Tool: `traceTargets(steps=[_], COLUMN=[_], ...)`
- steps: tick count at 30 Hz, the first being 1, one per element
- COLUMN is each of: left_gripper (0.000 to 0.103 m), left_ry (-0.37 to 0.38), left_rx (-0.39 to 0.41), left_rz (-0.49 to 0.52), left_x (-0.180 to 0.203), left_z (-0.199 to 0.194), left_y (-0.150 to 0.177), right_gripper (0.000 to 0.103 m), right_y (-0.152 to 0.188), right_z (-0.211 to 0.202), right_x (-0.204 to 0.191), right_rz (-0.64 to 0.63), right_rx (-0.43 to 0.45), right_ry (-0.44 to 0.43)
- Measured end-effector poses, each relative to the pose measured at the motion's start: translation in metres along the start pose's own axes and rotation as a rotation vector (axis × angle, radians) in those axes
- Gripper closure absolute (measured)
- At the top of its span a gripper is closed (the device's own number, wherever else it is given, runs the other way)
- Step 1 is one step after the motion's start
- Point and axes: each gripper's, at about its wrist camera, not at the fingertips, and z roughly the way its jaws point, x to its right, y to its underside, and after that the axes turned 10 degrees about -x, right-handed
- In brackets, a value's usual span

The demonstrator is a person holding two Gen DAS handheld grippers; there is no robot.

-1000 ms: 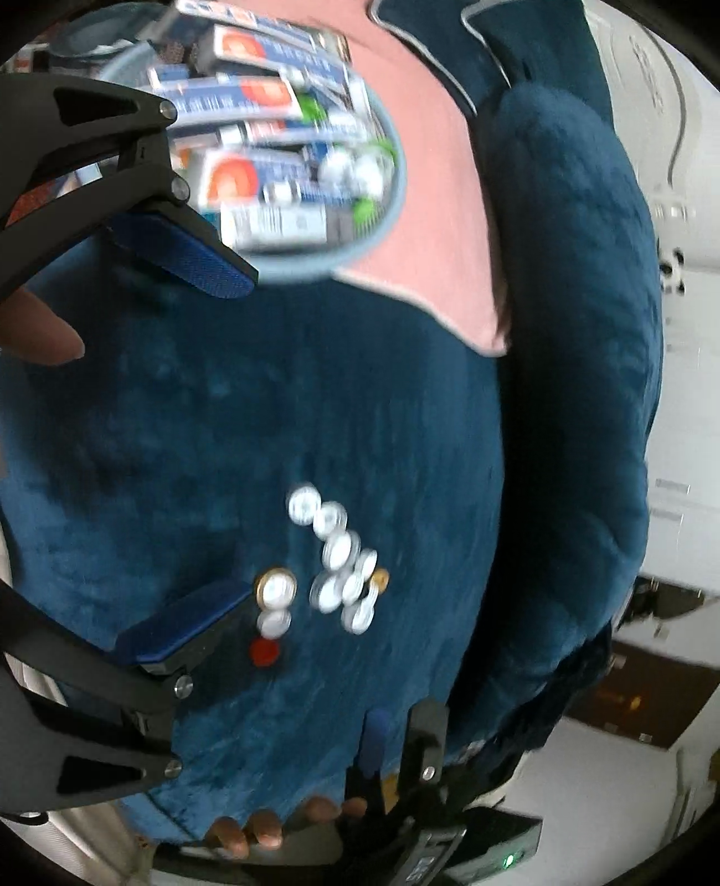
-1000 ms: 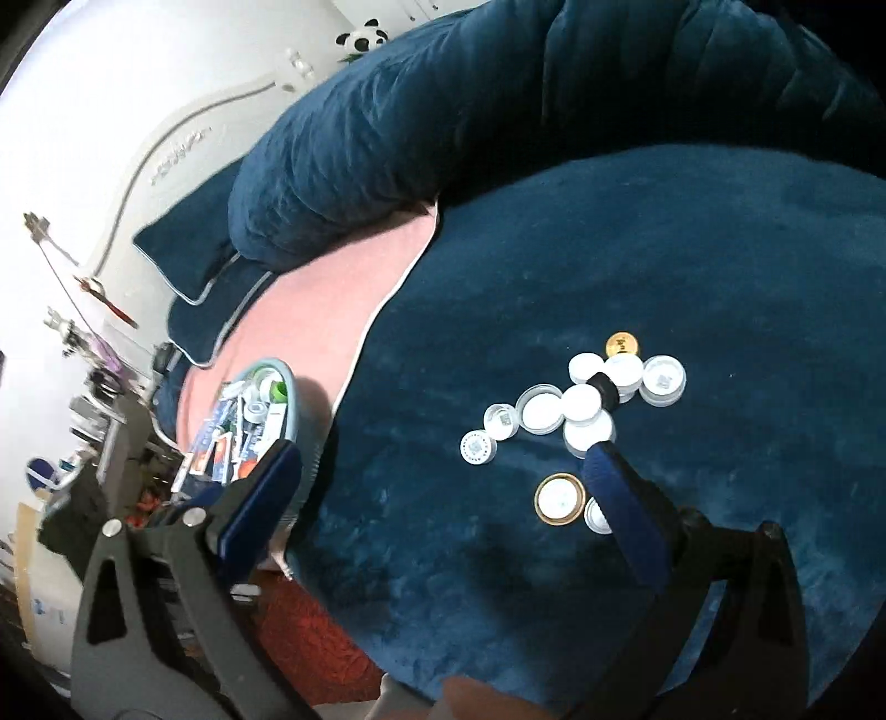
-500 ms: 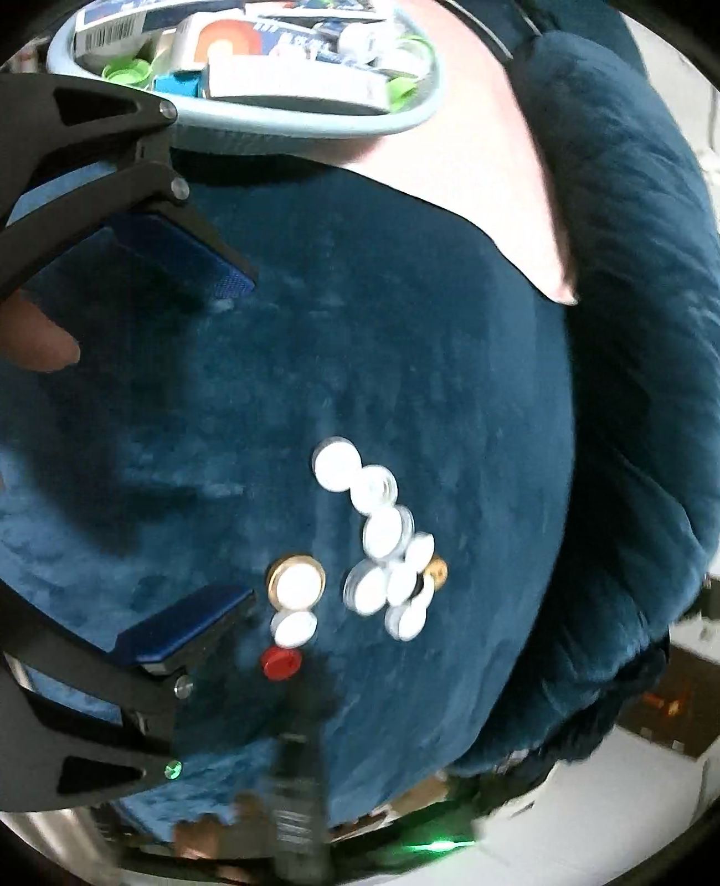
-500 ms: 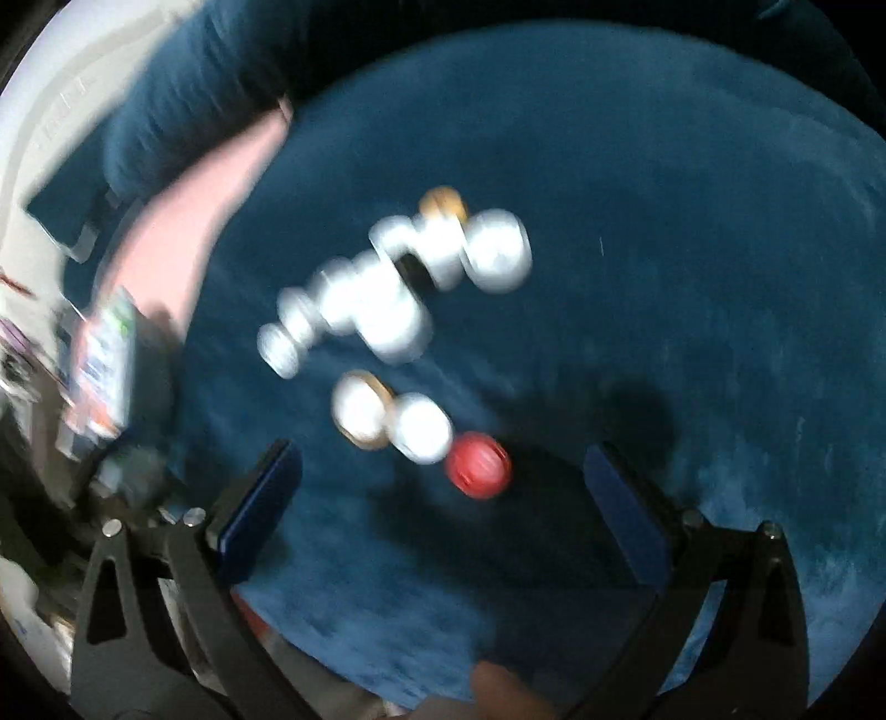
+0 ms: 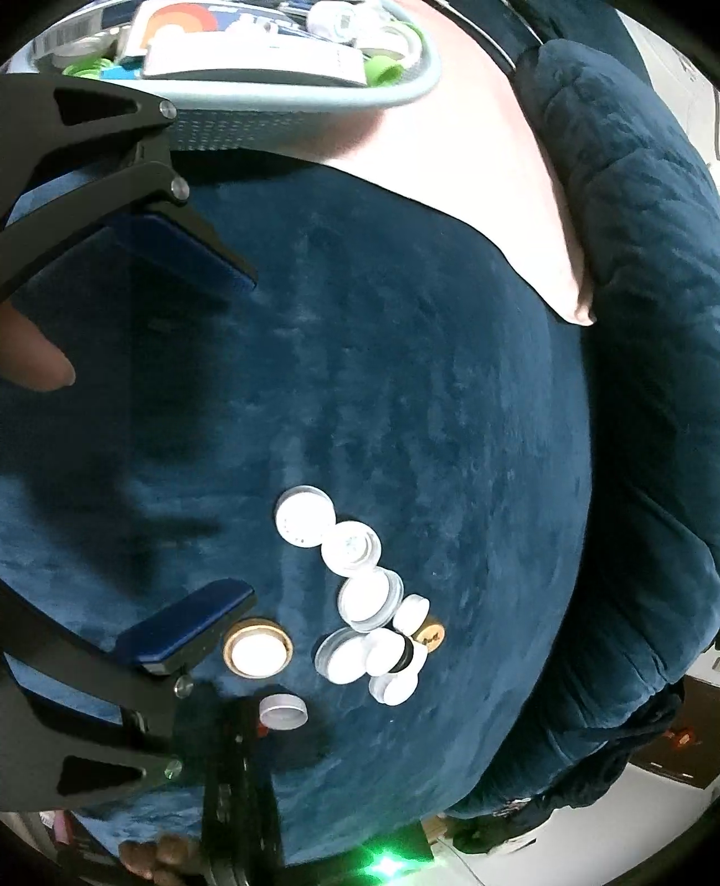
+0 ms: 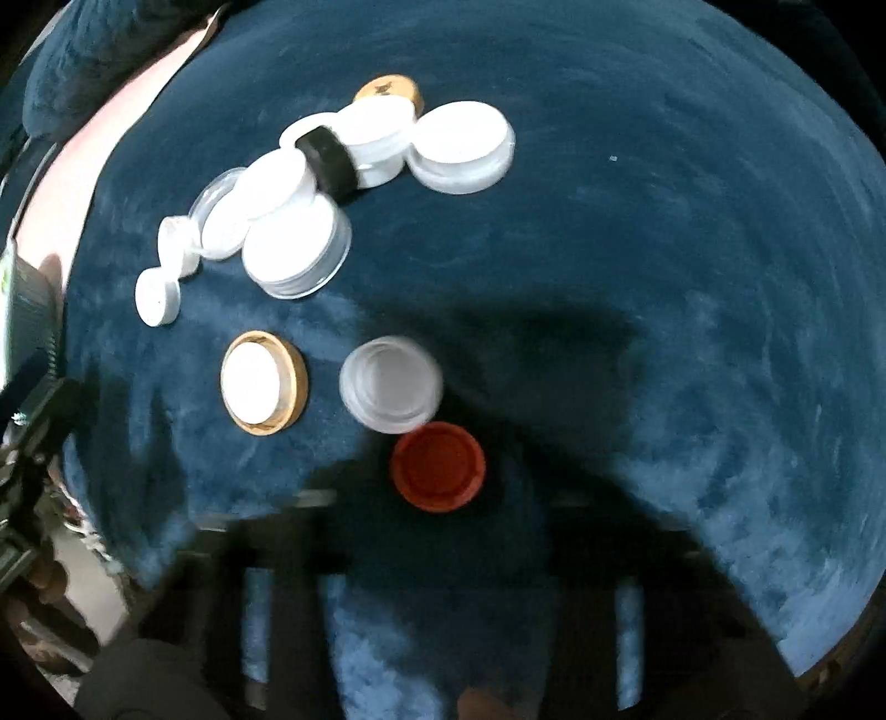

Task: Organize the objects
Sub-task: 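Grasp the red cap with the right tool while the left tool grasps a printed white cap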

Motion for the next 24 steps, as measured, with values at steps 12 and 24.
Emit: traceTargets(steps=[12, 24], left_gripper=[0.015, 0.073], left_ry=[0.015, 0.019], left_rx=[-0.007, -0.003], left_rz=[0.053, 0.044], left_x=[0.031, 0.025], left_z=[0.034, 0.032], left_y=[-0.024, -0.015], right_gripper=[0.072, 0.072], right_y=[0.016, 0.011], right_z=[-0.035, -0.041], right_x=[0.034, 0.023], right_rz=[0.104, 0.094], right_rx=[0.040, 0.038], right_ry=[-0.198, -0.194])
